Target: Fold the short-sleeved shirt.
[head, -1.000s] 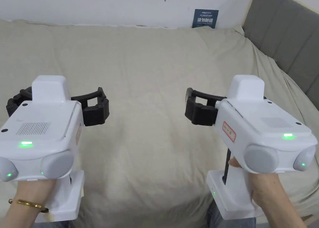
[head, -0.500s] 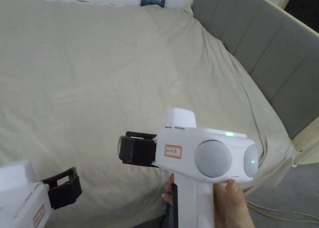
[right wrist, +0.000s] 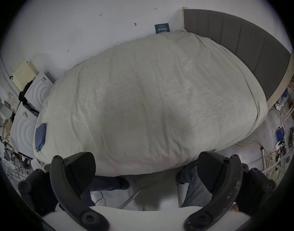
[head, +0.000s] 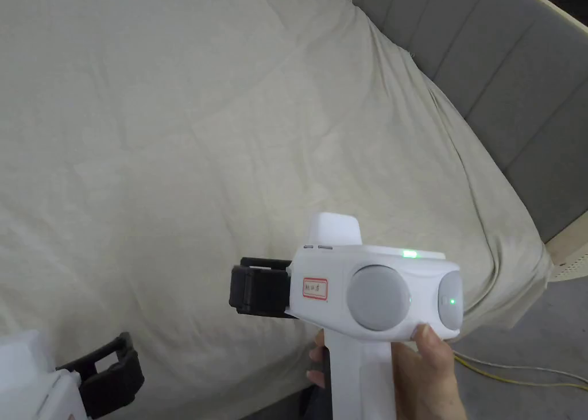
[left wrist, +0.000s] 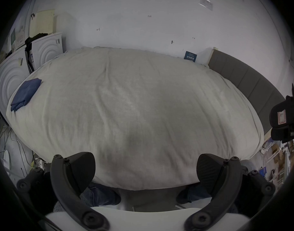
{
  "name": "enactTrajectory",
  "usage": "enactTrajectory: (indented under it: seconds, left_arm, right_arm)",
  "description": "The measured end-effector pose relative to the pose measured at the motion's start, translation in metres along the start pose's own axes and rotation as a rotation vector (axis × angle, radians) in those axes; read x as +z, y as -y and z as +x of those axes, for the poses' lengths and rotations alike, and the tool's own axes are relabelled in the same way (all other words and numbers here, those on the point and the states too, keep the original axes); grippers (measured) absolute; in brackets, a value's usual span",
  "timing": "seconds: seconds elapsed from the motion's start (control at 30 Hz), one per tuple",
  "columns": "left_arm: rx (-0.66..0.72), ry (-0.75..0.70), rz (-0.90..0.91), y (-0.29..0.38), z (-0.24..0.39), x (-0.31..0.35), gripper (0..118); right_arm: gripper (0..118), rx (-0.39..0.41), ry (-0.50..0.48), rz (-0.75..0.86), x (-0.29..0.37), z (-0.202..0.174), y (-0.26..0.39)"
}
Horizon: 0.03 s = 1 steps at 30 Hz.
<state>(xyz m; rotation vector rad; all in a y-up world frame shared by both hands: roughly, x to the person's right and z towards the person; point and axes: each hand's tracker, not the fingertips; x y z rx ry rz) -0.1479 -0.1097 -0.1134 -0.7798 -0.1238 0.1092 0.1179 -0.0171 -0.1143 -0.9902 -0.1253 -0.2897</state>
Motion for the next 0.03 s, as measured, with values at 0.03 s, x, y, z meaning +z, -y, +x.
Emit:
enactTrajectory:
  seconds: [0.03]
  left_arm:
    - [-0.001, -0.009, -0.01, 0.0003, -0.001, -0.0021, 118]
  right_arm:
    - [118, 0.002, 0.008, -0.001, -0.0028, -0.0018, -0.0007]
